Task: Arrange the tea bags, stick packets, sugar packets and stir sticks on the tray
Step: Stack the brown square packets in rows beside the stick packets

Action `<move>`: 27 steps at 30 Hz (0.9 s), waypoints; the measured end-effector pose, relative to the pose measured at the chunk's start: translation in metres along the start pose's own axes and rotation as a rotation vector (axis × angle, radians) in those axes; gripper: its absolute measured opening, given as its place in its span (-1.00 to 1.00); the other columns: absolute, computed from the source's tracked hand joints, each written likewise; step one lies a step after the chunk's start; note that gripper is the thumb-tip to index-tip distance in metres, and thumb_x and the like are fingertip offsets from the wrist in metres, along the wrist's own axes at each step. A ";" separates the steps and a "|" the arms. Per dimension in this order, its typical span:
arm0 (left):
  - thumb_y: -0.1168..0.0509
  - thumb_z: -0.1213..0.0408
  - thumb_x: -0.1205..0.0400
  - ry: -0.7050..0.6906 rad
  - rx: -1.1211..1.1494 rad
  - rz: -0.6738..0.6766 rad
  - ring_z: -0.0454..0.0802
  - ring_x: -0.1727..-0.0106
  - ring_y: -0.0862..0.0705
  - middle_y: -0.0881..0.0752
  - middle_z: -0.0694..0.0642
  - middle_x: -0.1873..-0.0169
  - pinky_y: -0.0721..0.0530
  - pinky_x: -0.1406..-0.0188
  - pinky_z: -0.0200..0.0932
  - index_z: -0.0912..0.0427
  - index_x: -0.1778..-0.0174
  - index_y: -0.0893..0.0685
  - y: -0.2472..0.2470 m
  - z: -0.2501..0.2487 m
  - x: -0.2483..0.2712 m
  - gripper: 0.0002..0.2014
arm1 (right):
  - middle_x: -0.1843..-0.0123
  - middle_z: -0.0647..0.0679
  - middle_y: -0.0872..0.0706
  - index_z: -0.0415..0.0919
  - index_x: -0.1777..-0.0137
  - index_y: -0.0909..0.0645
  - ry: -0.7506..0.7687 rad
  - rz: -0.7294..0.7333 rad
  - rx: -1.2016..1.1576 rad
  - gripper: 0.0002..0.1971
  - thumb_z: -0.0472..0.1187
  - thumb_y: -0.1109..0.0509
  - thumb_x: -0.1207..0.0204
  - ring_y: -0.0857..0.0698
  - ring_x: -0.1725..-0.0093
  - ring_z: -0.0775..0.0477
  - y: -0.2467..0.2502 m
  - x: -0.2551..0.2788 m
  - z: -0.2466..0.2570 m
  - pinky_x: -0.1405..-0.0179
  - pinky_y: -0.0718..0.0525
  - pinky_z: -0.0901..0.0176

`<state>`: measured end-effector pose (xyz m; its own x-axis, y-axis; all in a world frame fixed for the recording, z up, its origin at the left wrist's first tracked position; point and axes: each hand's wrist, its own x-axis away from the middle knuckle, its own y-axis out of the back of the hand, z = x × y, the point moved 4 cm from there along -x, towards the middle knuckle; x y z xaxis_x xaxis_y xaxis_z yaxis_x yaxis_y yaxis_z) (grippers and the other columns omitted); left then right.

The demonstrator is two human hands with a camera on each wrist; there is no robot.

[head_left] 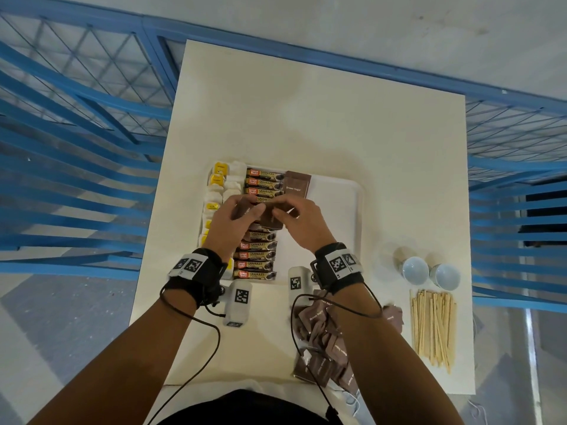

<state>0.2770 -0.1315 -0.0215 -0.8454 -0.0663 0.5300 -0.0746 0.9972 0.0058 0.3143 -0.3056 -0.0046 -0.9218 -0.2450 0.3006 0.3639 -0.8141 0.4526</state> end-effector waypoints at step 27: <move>-0.42 0.28 -0.71 0.093 -0.094 0.000 0.07 0.27 -0.84 -0.85 0.15 0.12 -0.69 0.44 -0.11 0.19 -0.10 -0.73 -0.004 0.013 0.006 -0.89 | -0.03 -0.10 -0.73 -0.14 -0.15 -0.73 -0.154 -0.202 0.240 -0.86 -0.23 -0.45 -0.63 -0.61 0.09 0.03 0.035 -0.026 -0.049 0.14 -0.42 0.59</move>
<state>0.2652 -0.1359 -0.0294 -0.7926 -0.0671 0.6061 -0.0209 0.9963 0.0830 0.3445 -0.3535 -0.0376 -0.9539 0.0057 0.3001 0.2144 -0.6868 0.6945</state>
